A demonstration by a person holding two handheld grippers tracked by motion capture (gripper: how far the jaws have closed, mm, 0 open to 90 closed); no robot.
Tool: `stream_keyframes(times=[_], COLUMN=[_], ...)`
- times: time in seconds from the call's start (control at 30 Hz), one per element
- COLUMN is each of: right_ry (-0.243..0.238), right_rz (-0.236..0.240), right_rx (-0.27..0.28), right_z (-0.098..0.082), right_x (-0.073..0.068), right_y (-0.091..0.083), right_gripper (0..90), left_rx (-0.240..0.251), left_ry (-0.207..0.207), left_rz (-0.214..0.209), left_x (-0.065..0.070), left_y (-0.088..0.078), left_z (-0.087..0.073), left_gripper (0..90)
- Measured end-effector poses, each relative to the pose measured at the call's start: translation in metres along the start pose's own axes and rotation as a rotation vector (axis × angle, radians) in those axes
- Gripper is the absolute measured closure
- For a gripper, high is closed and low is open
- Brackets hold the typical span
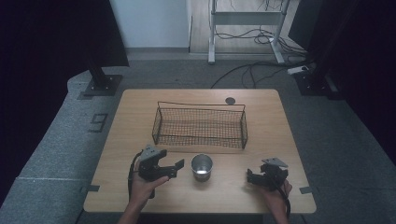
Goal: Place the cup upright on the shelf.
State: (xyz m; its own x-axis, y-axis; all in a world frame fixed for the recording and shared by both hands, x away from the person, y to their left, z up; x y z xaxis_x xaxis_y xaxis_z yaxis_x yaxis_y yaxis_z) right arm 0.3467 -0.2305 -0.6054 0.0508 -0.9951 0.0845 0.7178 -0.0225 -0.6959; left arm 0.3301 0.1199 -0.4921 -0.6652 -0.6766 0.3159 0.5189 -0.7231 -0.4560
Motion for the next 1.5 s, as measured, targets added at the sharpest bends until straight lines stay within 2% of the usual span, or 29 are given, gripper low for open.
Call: stream_keyframes(times=[0.93, 1.07, 1.33, 1.5], right_ry=[-0.001, -0.001, 0.000, 0.000], right_rz=[0.000, 0.000, 0.000, 0.000], right_rx=[0.000, 0.000, 0.000, 0.000], right_z=[0.000, 0.000, 0.000, 0.000], right_x=[0.000, 0.000, 0.000, 0.000], right_y=[0.000, 0.000, 0.000, 0.000], right_gripper=[0.0, 0.0, 0.0, 0.0], left_rx=[-0.035, -0.034, -0.066, -0.086], left_ry=[0.026, 0.037, 0.047, 0.049], left_rz=[-0.006, -0.021, -0.037, -0.031], left_x=[0.022, 0.026, 0.033, 0.036], left_y=[0.029, 0.034, 0.044, 0.052], left_z=[0.005, 0.003, 0.000, -0.003], left_gripper=[4.6, 3.1, 1.5, 1.1])
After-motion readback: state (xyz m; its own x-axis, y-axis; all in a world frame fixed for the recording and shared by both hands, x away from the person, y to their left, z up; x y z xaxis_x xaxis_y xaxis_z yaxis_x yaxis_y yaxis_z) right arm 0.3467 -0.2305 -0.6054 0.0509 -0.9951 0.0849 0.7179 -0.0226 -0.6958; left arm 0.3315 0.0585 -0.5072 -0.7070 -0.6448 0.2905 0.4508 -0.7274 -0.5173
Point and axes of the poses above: each handheld gripper's, and its own axes: y roughly forward along the jaws, z roughly out of its top, x roughly to its right, the point moved 7 cm from there along y, roughly forward along the jaws, and after that the axes turned 8 degrees about -z, right-handed, at the moved point
